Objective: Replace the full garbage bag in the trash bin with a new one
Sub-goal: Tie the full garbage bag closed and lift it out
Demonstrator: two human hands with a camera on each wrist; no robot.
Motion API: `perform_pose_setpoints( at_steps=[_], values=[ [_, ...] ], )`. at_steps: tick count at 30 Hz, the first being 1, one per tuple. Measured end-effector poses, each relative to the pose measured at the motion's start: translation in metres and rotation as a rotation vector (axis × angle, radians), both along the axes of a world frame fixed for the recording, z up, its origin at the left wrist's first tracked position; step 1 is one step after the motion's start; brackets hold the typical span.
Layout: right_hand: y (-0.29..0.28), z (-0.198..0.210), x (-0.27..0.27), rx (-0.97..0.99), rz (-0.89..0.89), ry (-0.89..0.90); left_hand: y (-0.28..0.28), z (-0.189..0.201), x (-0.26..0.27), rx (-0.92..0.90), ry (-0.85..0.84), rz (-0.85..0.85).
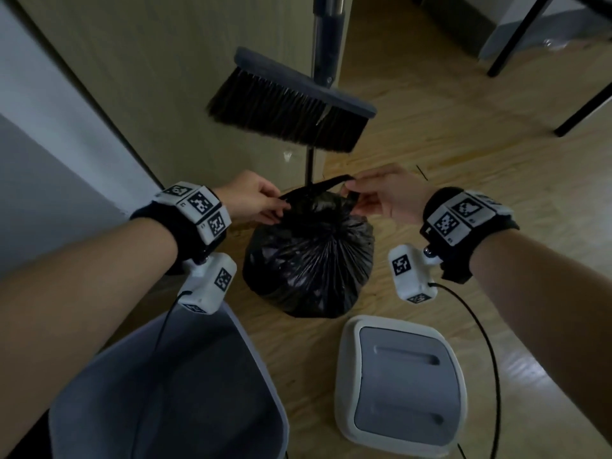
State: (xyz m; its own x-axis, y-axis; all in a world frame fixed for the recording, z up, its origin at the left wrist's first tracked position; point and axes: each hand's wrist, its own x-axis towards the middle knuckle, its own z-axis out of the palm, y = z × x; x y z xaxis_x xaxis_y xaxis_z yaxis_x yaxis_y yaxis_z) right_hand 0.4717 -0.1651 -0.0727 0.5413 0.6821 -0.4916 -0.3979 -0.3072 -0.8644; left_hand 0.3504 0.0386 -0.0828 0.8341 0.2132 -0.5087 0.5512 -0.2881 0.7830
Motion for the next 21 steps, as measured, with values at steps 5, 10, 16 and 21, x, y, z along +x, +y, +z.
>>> perform_pose_setpoints(
  at_steps=[5, 10, 16, 21],
  values=[
    [0.000, 0.035, -0.011, 0.051, 0.081, -0.042, -0.002, 0.022, -0.005, -0.043, -0.076, 0.005],
    [0.000, 0.047, -0.017, 0.018, 0.054, -0.109, -0.002, 0.028, -0.010, -0.082, -0.094, 0.072],
    [-0.007, 0.005, -0.022, -0.207, 0.009, -0.124, -0.008, 0.010, -0.016, -0.144, -0.023, 0.163],
    [-0.011, -0.034, -0.016, -0.406, 0.023, -0.135, -0.015, -0.016, -0.013, -0.103, 0.073, 0.132]
  ],
)
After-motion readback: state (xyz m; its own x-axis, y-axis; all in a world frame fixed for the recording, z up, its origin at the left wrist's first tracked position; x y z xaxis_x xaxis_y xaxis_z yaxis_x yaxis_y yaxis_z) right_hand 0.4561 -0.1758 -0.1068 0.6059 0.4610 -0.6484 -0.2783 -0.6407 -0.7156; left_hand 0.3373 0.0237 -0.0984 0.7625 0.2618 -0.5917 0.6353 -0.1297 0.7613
